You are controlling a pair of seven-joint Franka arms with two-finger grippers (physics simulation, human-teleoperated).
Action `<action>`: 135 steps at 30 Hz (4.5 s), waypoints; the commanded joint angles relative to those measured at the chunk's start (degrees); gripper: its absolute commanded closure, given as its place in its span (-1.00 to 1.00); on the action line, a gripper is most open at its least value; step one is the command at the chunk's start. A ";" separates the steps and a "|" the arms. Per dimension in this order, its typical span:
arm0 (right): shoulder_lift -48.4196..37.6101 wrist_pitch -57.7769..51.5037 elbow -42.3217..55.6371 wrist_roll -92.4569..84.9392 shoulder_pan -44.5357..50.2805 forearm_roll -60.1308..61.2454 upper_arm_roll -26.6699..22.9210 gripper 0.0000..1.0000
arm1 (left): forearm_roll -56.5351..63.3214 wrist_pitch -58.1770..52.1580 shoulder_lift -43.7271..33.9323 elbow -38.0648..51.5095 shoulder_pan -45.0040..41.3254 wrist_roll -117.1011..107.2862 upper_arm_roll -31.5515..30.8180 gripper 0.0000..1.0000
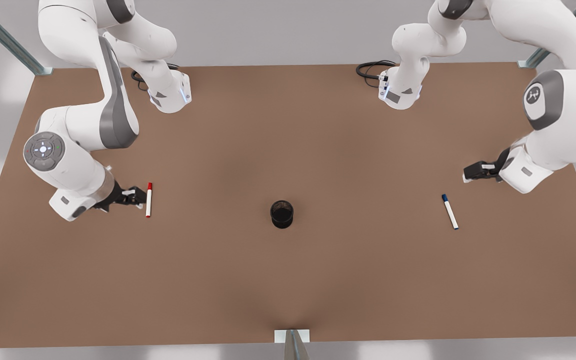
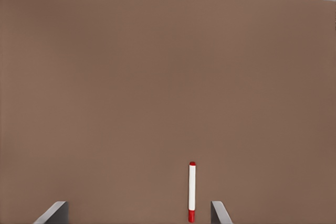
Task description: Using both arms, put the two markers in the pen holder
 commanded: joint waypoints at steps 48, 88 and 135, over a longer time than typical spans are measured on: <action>16.73 34.84 -30.53 4.21 -17.40 -4.91 6.07 -0.16 | -2.95 59.88 21.96 -34.49 5.78 15.54 5.72 0.05; 7.95 22.18 -22.98 5.08 -17.40 -4.55 10.99 0.48 | -21.13 29.65 16.87 -9.00 -2.74 -3.26 1.50 0.57; 18.58 15.94 7.70 45.16 14.15 -6.58 21.80 0.57 | -48.83 62.87 23.72 -3.37 -13.20 30.13 -14.05 0.57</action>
